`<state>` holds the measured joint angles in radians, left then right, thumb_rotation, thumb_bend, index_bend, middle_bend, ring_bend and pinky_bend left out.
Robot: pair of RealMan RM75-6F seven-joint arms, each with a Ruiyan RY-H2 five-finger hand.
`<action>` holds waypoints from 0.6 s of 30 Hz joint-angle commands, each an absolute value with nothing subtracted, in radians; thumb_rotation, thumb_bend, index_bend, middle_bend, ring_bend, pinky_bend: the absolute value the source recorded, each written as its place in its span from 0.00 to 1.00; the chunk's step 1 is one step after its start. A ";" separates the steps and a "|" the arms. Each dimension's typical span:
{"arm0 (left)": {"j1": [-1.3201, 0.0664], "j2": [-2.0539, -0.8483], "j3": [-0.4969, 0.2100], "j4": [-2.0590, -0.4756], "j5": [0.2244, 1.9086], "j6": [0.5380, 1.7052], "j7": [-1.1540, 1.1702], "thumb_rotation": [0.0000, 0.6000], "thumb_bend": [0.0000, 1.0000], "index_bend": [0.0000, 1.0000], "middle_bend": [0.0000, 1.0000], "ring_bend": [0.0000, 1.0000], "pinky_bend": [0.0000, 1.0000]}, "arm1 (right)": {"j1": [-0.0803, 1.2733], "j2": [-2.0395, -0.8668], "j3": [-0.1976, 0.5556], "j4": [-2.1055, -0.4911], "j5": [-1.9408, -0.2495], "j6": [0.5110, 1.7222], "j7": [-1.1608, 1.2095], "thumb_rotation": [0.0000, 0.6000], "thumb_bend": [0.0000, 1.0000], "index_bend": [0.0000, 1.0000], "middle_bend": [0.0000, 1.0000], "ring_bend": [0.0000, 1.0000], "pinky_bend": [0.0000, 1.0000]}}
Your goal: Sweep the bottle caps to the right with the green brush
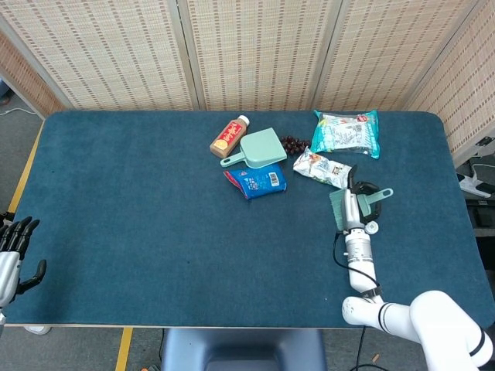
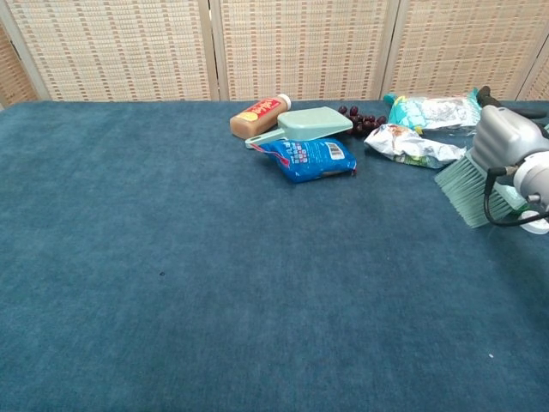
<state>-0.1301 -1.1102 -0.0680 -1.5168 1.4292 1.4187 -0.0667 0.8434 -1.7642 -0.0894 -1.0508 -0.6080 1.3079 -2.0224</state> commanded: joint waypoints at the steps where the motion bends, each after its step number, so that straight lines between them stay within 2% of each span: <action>1: -0.130 -1.112 -0.067 -1.515 1.430 1.419 -0.066 1.00 0.45 0.00 0.00 0.00 0.01 | 0.827 -1.751 -0.095 -1.039 -0.614 1.308 -2.027 1.00 0.41 0.96 0.82 0.48 0.06; 10: -0.136 -1.113 -0.069 -1.520 1.435 1.415 -0.058 1.00 0.45 0.00 0.00 0.00 0.01 | 0.800 -1.680 -0.080 -1.091 -0.638 1.307 -1.971 1.00 0.41 0.96 0.82 0.48 0.06; 12: -0.137 -1.112 -0.070 -1.526 1.442 1.420 -0.055 1.00 0.45 0.00 0.00 0.00 0.01 | 0.778 -1.618 0.003 -1.222 -0.688 1.286 -1.703 1.00 0.41 0.96 0.82 0.48 0.06; 18: -0.137 -1.113 -0.071 -1.530 1.438 1.420 -0.051 1.00 0.45 0.00 0.00 0.00 0.01 | 0.711 -1.473 -0.022 -1.479 -0.835 1.288 -1.427 1.00 0.41 0.96 0.82 0.48 0.06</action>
